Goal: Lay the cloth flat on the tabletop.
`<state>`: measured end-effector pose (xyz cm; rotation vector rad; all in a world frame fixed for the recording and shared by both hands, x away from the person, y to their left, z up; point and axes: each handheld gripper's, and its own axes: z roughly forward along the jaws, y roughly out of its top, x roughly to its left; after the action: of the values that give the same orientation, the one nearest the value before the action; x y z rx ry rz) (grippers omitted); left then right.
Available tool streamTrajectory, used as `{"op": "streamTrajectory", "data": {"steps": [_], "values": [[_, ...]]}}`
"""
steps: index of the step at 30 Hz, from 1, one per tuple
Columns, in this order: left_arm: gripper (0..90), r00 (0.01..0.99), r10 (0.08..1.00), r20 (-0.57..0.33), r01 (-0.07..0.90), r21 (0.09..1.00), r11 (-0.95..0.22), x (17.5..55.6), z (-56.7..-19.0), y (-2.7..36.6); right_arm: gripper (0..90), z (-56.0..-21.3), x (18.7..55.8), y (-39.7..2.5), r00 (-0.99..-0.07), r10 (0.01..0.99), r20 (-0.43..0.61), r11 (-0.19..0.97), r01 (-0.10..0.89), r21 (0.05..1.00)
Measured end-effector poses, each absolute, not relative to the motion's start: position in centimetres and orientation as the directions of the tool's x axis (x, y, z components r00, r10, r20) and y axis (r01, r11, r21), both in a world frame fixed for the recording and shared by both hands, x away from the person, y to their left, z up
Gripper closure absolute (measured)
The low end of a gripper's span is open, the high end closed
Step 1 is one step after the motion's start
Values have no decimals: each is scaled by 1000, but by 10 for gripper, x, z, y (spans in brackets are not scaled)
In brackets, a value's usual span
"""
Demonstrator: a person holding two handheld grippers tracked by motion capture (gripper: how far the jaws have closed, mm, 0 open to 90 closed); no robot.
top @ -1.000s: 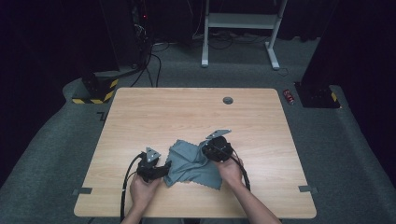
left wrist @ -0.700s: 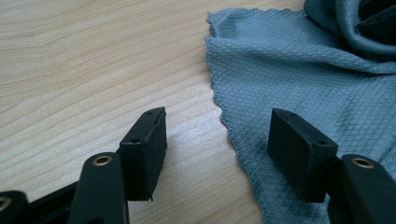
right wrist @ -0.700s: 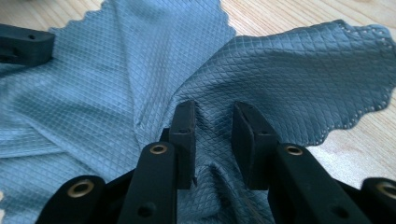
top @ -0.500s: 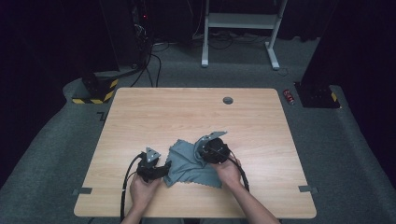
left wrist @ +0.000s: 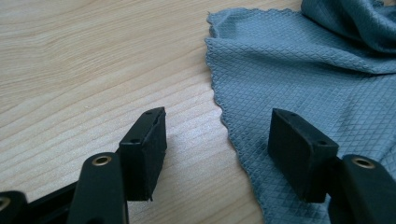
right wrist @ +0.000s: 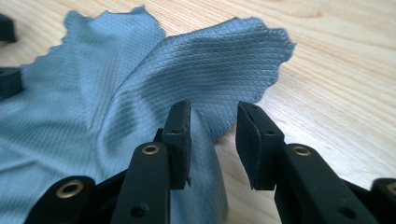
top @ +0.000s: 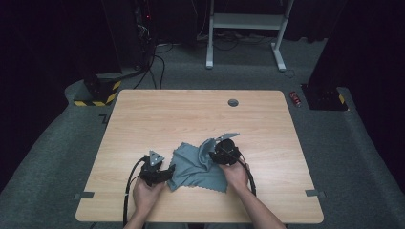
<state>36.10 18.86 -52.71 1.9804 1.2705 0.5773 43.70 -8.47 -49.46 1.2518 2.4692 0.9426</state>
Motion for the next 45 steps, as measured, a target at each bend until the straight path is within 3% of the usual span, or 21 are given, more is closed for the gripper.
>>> {"op": "streamTrajectory", "data": {"steps": [4, 7, 12, 23, 32, 38, 41, 45], "values": [[374, 418, 908, -4, 594, 757, -271, 361, -527, 189, 687, -504, 443, -78, -585, 806, 88, 424, 675, 604], [374, 417, 909, -6, 595, 758, -269, 361, -527, 188, 806, -506, 443, -75, -605, 793, 67, 454, 662, 596], [374, 418, 908, -4, 594, 757, -270, 361, -527, 189, 879, -504, 440, -73, -621, 783, 32, 486, 642, 593], [374, 417, 909, -5, 595, 757, -269, 361, -527, 188, 885, -485, 444, -111, -576, 817, -9, 457, 638, 620], [368, 419, 908, -5, 595, 757, -270, 361, -527, 188, 848, -498, 451, -125, -523, 853, 5, 420, 690, 589], [372, 419, 908, -8, 595, 758, -267, 361, -527, 189, 771, -487, 428, -126, -564, 826, 14, 418, 629, 656], [443, 421, 906, -44, 604, 758, -244, 364, -526, 191, 759, -490, 411, -125, -600, 800, -4, 452, 598, 662], [462, 432, 899, -68, 617, 749, -240, 374, -519, 190, 733, -497, 398, -124, -627, 779, -10, 481, 586, 652]]}}
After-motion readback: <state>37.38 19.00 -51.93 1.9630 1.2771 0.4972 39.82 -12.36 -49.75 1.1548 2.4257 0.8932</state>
